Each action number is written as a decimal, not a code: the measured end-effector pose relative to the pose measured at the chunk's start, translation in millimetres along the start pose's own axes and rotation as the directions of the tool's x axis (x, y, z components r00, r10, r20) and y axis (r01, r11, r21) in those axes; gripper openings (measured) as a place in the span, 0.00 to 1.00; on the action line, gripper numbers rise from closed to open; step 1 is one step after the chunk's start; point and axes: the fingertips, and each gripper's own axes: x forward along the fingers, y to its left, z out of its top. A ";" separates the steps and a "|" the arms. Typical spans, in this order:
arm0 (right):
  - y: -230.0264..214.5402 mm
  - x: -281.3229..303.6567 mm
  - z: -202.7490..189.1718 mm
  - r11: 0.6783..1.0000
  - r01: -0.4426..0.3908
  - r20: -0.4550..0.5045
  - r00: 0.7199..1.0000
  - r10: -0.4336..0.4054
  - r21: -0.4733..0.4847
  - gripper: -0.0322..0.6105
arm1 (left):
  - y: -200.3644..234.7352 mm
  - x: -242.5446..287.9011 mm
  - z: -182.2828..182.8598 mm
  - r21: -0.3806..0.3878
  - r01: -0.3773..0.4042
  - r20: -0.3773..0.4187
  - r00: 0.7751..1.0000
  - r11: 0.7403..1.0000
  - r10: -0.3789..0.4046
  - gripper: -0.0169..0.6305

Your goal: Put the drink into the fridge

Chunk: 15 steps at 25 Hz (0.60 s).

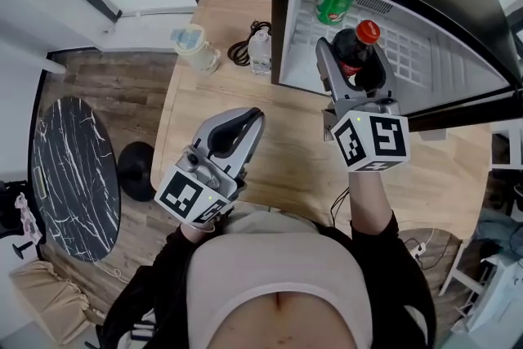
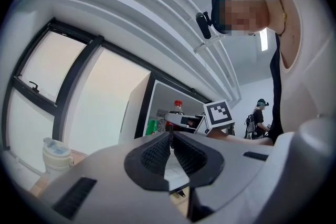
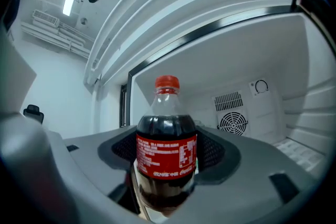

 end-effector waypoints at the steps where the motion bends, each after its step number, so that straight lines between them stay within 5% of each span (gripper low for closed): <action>1: -2.0 3.7 -0.3 1.000 0.003 0.000 1.000 -0.003 -0.001 0.55 | 1.2 -0.9 -0.9 0.000 -0.005 -0.003 1.000 1.000 0.005 0.07; 15: -22.6 42.3 -15.3 0.999 0.047 -0.016 0.999 -0.047 0.005 0.55 | 23.4 -5.8 -9.1 -0.011 -0.054 -0.027 0.998 0.998 0.053 0.07</action>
